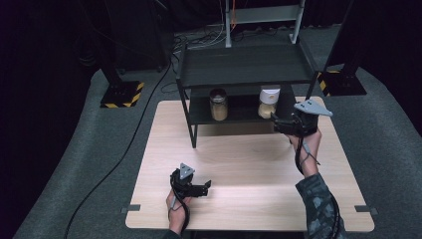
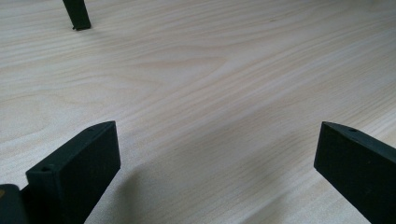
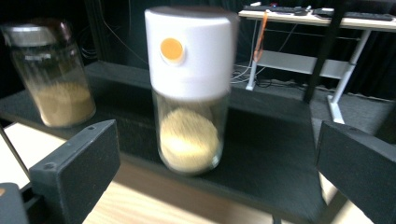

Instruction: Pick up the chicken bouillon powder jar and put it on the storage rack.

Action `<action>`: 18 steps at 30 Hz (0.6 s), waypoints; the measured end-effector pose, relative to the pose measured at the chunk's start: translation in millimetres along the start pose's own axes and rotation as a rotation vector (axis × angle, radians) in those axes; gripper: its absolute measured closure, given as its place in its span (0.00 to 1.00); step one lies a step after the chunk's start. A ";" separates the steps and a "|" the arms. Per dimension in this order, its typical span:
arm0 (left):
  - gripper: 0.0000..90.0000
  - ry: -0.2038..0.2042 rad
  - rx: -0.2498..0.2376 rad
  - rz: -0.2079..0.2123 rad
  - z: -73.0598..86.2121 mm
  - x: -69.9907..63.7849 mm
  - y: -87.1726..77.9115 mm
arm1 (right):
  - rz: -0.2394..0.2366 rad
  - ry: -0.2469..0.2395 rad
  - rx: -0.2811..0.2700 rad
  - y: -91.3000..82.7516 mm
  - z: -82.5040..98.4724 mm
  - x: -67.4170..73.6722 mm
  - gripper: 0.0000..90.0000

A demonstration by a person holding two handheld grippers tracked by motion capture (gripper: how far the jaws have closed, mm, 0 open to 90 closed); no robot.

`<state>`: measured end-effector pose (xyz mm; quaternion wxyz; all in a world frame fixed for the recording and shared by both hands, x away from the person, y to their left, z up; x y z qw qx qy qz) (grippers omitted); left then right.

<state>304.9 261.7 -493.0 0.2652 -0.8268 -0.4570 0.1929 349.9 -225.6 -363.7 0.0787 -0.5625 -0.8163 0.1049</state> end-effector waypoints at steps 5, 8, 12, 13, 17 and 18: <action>0.00 0.005 0.007 -0.002 -1.1 -1.2 0.8 | 0.019 -0.001 -0.007 -25.0 21.7 -1.8 0.00; 0.00 0.007 0.010 -0.004 -1.6 -1.5 0.9 | 0.019 -0.002 0.005 -35.6 31.2 -2.9 0.00; 0.00 0.008 0.013 -0.004 -1.9 -1.6 1.1 | 0.025 0.022 0.011 -51.7 49.2 -5.7 0.00; 0.00 0.012 0.015 -0.006 -2.3 -1.9 1.2 | 0.026 0.025 0.011 -53.3 51.4 -6.1 0.00; 0.00 0.013 0.018 -0.009 -2.6 -2.4 1.4 | 0.049 0.059 0.023 -66.8 72.5 -9.1 0.00; 0.00 0.014 0.018 -0.009 -2.6 -2.5 1.5 | 0.050 0.070 0.029 -69.7 78.0 -11.1 0.00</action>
Point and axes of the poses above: each handheld gripper's, and its own axes: y roughly forward along the jaws, z roughly out of its underside, x roughly to its left, the point moved 2 cm from there along y, roughly forward along the jaws, and after that the axes turned 1 degree about y, right-handed, at the moved point
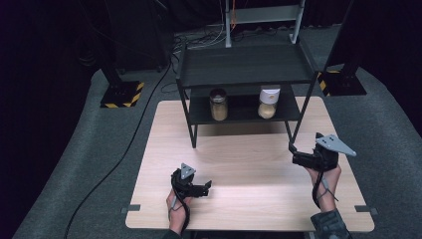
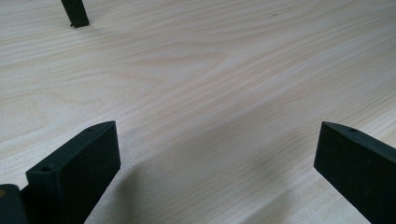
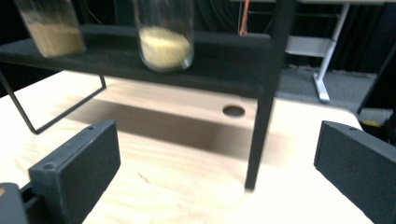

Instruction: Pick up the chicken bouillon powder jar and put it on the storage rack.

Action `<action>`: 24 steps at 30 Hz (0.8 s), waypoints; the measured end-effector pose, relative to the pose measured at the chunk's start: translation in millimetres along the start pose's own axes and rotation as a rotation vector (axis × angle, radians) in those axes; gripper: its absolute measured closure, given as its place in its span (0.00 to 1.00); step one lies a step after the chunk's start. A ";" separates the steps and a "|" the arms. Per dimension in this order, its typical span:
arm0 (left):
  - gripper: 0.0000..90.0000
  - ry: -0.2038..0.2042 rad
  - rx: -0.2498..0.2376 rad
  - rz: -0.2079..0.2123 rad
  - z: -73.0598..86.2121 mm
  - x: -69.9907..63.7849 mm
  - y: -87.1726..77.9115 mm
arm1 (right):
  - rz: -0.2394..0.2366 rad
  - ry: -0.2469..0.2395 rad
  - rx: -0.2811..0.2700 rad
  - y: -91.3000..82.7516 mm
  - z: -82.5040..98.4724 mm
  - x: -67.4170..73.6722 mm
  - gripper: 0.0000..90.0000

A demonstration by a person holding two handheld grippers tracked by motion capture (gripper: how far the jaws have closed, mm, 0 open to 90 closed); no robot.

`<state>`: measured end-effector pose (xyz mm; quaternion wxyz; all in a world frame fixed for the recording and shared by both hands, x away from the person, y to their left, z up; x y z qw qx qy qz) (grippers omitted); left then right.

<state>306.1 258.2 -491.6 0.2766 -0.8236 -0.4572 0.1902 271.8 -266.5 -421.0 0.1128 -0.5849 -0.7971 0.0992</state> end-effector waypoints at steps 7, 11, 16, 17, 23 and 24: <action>0.00 0.005 0.007 -0.003 -1.0 -0.8 0.4 | 0.041 0.071 0.086 -12.5 42.4 -11.9 0.00; 0.00 0.007 0.010 -0.006 -1.4 -1.6 0.8 | 0.081 0.127 0.128 -17.5 67.4 -17.4 0.00; 0.00 0.011 0.017 -0.008 -2.5 -2.4 1.2 | 0.092 0.150 0.183 -16.7 82.5 -22.7 0.00; 0.00 0.011 0.019 -0.009 -2.7 -2.6 1.2 | 0.089 0.150 0.193 -15.8 84.7 -23.9 0.00; 0.00 0.011 0.021 -0.013 -3.0 -3.5 1.6 | 0.080 0.152 0.240 -11.6 93.7 -27.6 0.00; 0.00 0.013 0.023 -0.014 -3.3 -3.7 1.8 | 0.073 0.151 0.243 -11.4 93.5 -28.7 0.00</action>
Point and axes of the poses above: each handheld gripper's, and its own axes: y roughly forward along the jaws, z roughly out of its underside, x roughly to its left, the point moved 2 cm from there along y, roughly forward along the jaws, and after that the axes turned 1 degree about y, right-handed, at the moved point
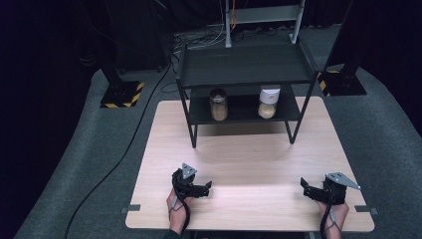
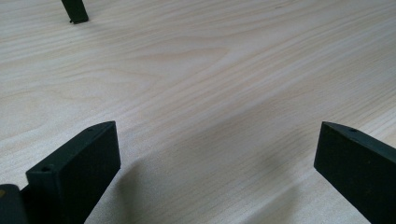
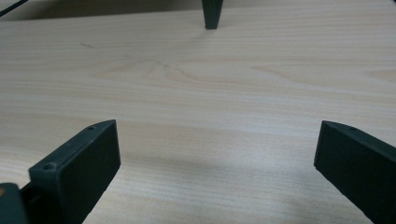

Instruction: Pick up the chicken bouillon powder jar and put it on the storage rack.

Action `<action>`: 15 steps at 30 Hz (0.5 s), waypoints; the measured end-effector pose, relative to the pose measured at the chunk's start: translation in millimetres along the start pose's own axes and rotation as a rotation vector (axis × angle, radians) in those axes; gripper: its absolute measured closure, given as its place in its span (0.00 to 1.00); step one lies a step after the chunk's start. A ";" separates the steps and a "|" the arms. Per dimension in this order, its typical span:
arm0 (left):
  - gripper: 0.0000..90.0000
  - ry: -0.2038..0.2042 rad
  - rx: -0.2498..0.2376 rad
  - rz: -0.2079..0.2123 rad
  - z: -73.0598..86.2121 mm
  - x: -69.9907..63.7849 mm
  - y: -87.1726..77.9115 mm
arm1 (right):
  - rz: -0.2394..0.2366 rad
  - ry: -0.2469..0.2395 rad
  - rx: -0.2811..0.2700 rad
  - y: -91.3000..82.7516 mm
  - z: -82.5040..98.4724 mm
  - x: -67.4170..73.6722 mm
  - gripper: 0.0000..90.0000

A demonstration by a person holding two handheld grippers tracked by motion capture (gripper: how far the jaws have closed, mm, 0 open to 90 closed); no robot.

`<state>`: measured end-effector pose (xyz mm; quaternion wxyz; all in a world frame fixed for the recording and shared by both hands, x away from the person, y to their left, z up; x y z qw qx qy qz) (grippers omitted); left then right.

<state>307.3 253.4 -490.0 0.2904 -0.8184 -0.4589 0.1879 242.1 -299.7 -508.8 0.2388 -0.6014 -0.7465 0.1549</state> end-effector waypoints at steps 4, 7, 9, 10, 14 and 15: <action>0.00 -0.002 -0.001 -0.001 0.3 0.1 -0.4 | -0.008 -0.003 -0.001 0.5 -0.1 -1.8 0.00; 0.00 -0.008 -0.008 -0.002 1.3 0.4 -0.9 | -0.019 -0.008 0.002 0.6 -0.4 -3.1 0.00; 0.00 -0.007 -0.006 -0.001 1.0 0.4 -0.7 | -0.020 -0.024 0.008 0.9 -1.3 -1.6 0.00; 0.00 -0.006 -0.006 -0.001 1.0 0.3 -0.8 | -0.020 -0.033 0.011 1.3 -1.7 -0.7 0.00; 0.00 -0.014 -0.009 -0.006 1.7 0.4 -1.1 | -0.019 -0.055 0.039 2.5 -5.1 2.1 0.00; 0.00 -0.014 -0.009 -0.006 1.5 0.3 -1.0 | -0.019 -0.057 0.041 2.7 -5.4 2.2 0.00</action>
Point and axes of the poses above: each handheld gripper's, and its own axes: y roughly forward along the jaws, z roughly out of its underside, x roughly to its left, the point moved 2 cm from there along y, roughly forward along the jaws, and after that the axes turned 1 degree about y, right-handed, at the moved point
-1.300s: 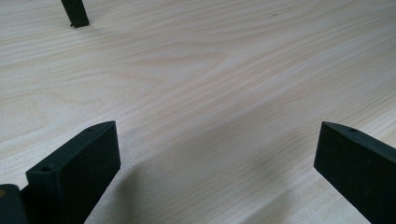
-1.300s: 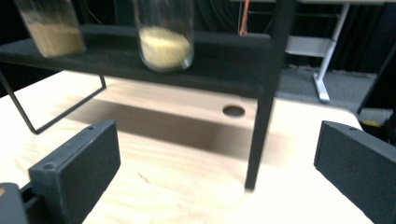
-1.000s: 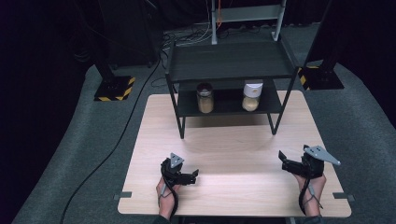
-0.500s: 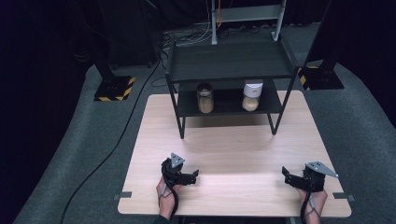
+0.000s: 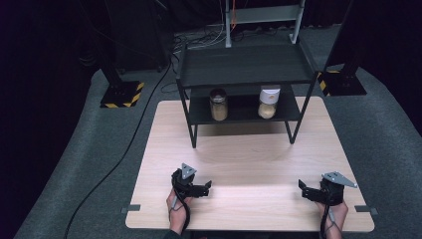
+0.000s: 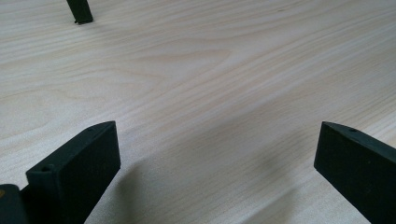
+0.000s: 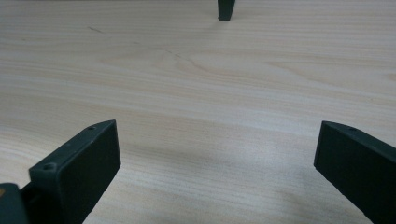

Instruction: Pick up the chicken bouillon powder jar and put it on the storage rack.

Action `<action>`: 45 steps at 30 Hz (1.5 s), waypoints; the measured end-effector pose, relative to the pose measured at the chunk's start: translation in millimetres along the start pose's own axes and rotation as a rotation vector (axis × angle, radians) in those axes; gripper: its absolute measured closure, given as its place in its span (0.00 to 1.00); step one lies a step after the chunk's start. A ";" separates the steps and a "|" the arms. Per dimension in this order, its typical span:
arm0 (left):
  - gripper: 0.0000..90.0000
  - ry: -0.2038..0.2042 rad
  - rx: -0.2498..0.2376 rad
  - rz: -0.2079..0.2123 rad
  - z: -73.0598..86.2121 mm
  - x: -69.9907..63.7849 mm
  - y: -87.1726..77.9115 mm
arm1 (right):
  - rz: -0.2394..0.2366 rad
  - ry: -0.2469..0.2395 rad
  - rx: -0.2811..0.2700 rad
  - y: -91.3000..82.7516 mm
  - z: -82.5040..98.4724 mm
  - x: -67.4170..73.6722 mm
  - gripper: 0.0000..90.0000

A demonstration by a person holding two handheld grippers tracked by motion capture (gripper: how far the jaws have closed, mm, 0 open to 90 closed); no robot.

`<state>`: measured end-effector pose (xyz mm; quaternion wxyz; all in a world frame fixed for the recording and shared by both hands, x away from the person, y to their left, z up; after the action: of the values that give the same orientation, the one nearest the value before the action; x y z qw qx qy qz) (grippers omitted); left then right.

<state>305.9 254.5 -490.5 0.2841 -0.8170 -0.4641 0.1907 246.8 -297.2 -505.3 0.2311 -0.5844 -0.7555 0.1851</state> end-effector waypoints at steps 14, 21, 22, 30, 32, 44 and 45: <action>0.00 0.018 0.010 0.000 -1.7 -1.5 0.9 | 0.007 0.006 -0.028 -2.9 4.9 1.2 0.00; 0.00 0.021 0.012 -0.003 -1.9 -2.4 1.3 | 0.005 0.001 -0.023 -2.9 4.4 1.4 0.00; 0.00 0.022 0.013 -0.003 -2.1 -2.5 1.4 | 0.005 -0.001 -0.024 -3.0 4.5 1.6 0.00; 0.00 0.026 0.018 -0.003 -2.8 -2.7 1.7 | 0.007 -0.001 -0.025 -3.2 4.9 2.1 0.00; 0.00 0.027 0.019 -0.003 -2.9 -2.9 1.8 | 0.007 -0.001 -0.024 -3.2 4.6 2.2 0.00; 0.00 0.026 0.018 -0.003 -2.8 -2.9 1.8 | 0.010 -0.003 -0.016 -2.6 3.4 2.9 0.00; 0.00 0.026 0.018 -0.003 -2.9 -3.0 1.8 | 0.010 -0.004 -0.015 -2.5 3.3 3.0 0.00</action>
<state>307.3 250.3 -489.4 0.2979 -0.8162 -0.4596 0.1838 242.4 -295.0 -506.2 0.2242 -0.5897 -0.7544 0.1815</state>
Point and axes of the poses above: each handheld gripper's, and its own axes: y roughly forward along the jaws, z roughly out of its underside, x roughly to its left, the point moved 2 cm from there along y, roughly forward along the jaws, and after that the axes turned 1 degree about y, right-handed, at the moved point
